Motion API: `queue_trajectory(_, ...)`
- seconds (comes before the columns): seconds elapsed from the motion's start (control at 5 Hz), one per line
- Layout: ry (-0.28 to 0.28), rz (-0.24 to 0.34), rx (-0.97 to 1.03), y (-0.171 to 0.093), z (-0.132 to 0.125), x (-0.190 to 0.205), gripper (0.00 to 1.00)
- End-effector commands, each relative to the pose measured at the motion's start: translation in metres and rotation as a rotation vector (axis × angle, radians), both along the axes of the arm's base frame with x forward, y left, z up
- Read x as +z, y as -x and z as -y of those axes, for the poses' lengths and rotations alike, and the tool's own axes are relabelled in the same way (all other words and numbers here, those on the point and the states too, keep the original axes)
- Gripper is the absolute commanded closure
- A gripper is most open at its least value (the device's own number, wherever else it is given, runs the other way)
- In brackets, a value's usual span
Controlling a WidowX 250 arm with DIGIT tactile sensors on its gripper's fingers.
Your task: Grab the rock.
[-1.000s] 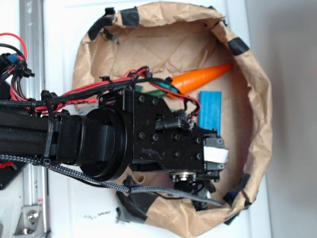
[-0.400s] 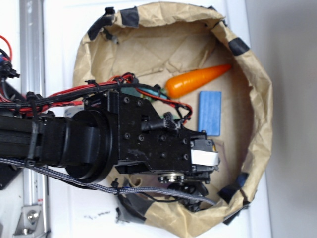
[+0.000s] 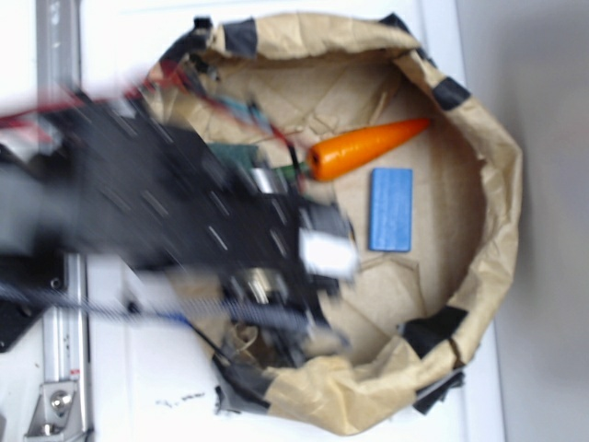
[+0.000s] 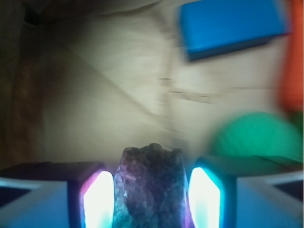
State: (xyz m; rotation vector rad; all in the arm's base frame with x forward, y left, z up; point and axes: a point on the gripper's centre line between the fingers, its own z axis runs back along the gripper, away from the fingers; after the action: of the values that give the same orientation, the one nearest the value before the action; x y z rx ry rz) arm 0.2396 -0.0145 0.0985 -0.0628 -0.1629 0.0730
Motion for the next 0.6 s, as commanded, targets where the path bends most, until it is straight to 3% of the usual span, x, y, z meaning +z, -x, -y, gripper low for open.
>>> queue_trajectory(0.0, -0.089, 0.069, -0.111, 0.006, -0.035, 0.096, 1.0)
queue_trajectory(0.4, -0.07, 0.092, -0.176, -0.005, -0.019, 0.099, 1.0)
